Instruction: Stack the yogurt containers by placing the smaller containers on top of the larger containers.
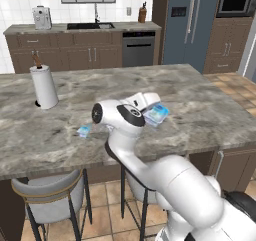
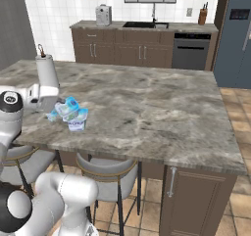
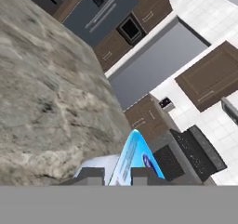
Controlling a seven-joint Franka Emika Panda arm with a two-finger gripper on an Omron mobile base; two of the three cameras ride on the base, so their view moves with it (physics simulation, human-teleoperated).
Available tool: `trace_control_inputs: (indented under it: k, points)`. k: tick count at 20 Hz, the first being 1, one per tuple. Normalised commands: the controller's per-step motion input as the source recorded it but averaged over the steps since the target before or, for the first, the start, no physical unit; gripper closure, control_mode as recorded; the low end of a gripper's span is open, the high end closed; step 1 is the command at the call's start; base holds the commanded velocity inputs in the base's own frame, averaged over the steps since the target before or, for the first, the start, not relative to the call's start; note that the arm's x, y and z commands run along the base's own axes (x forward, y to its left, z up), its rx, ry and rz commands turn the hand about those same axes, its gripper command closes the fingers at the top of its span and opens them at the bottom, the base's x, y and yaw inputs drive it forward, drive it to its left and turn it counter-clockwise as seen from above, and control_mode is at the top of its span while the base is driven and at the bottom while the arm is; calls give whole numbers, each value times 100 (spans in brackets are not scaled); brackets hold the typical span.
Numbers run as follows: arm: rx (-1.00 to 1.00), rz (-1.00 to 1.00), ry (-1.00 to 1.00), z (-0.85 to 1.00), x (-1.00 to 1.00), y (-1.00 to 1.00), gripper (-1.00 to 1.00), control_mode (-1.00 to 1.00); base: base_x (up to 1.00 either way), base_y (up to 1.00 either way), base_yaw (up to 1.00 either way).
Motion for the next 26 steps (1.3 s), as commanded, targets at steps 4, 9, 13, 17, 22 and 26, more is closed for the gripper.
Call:
trace_control_inputs:
  k: [4, 9, 13, 17, 22, 26]
  points:
    - [2, 0, 11, 0, 2, 11, 100, -100, 0, 0, 0]
    - [0, 0, 10, 0, 0, 15, 100, -100, 0, 0, 0]
    - [0, 0, 7, -1, 0, 16, 100, -100, 0, 0, 0]
    - [0, 0, 4, -9, 0, 15, 100, -100, 0, 0, 0]
    - [0, 2, 0, -16, 1, 12, 100, -100, 0, 0, 0]
    - [0, 3, 0, -22, 8, 8, 100, -100, 0, 0, 0]
